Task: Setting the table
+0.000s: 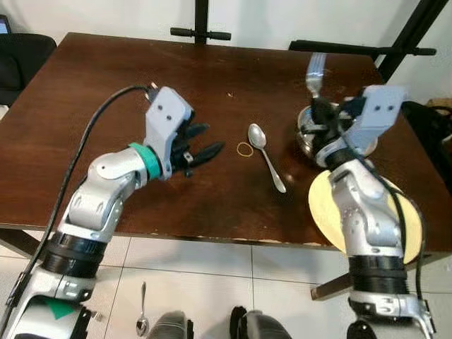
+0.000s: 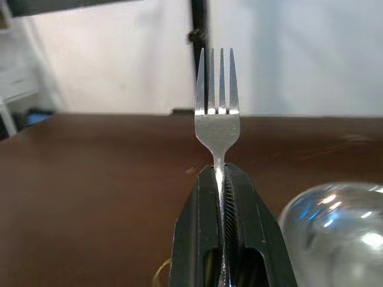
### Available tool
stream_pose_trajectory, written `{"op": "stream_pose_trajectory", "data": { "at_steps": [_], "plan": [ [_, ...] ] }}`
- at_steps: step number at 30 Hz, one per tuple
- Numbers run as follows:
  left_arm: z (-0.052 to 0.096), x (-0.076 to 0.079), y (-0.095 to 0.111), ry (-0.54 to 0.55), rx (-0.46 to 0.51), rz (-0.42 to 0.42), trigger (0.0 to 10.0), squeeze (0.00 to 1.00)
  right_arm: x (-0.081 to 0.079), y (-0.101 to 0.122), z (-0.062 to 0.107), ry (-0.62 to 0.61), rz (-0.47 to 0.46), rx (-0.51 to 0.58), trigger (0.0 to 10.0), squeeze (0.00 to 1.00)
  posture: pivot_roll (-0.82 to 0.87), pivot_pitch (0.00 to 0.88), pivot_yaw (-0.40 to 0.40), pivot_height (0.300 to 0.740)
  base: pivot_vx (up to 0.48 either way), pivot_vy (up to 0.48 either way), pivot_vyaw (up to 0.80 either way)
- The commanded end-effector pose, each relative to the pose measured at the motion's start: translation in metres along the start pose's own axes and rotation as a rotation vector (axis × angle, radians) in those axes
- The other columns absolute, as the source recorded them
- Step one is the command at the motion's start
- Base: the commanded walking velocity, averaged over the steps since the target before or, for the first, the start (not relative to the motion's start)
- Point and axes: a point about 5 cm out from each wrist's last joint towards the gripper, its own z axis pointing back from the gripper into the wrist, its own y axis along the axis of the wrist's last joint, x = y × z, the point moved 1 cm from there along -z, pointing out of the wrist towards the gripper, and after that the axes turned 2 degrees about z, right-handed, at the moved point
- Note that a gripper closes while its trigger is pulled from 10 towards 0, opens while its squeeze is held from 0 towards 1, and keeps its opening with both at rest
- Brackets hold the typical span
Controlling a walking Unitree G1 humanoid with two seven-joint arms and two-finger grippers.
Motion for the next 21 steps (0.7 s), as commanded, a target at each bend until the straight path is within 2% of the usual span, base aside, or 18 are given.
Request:
{"op": "stream_pose_trajectory", "data": {
  "at_steps": [1,3,6,9,11,16,21],
  "plan": [
    [0.002,0.003,-0.005,-0.033,-0.028,0.003,10.0,0.0,-0.003,-0.006,0.003,0.021,-0.015,-0.03,10.0,0.0,0.19,0.06,-0.003,0.74,0.0,0.0,0.0],
    [0.004,0.002,-0.005,-0.044,-0.04,-0.002,10.0,0.0,-0.005,-0.008,0.004,0.03,-0.019,-0.041,10.0,0.0,0.19,0.063,-0.005,0.74,0.0,0.0,0.0],
    [0.006,0.0,-0.003,-0.055,-0.061,-0.029,10.0,0.0,-0.015,-0.031,0.003,0.045,-0.061,-0.124,10.0,0.0,0.23,0.087,-0.023,0.74,0.0,0.0,0.0],
    [0.006,0.0,-0.002,-0.057,-0.062,-0.033,10.0,0.0,-0.019,-0.038,0.001,0.052,-0.072,-0.146,10.0,0.0,0.23,0.092,-0.024,0.74,0.0,0.0,0.0],
    [0.009,0.003,-0.001,-0.072,-0.072,-0.031,10.0,0.0,-0.029,-0.05,-0.006,0.069,-0.092,-0.174,10.0,0.0,0.24,0.122,-0.026,0.74,0.0,0.0,0.0],
    [0.014,0.007,-0.004,-0.113,-0.105,-0.032,10.0,0.0,-0.041,-0.059,-0.016,0.093,-0.126,-0.184,10.0,0.0,0.28,0.157,-0.021,0.74,0.0,0.0,0.0],
    [0.017,0.005,-0.002,-0.131,-0.124,-0.053,10.0,0.0,-0.047,-0.063,-0.022,0.107,-0.132,-0.192,10.0,0.0,0.31,0.173,-0.016,0.74,0.0,0.0,0.0]
  ]
}}
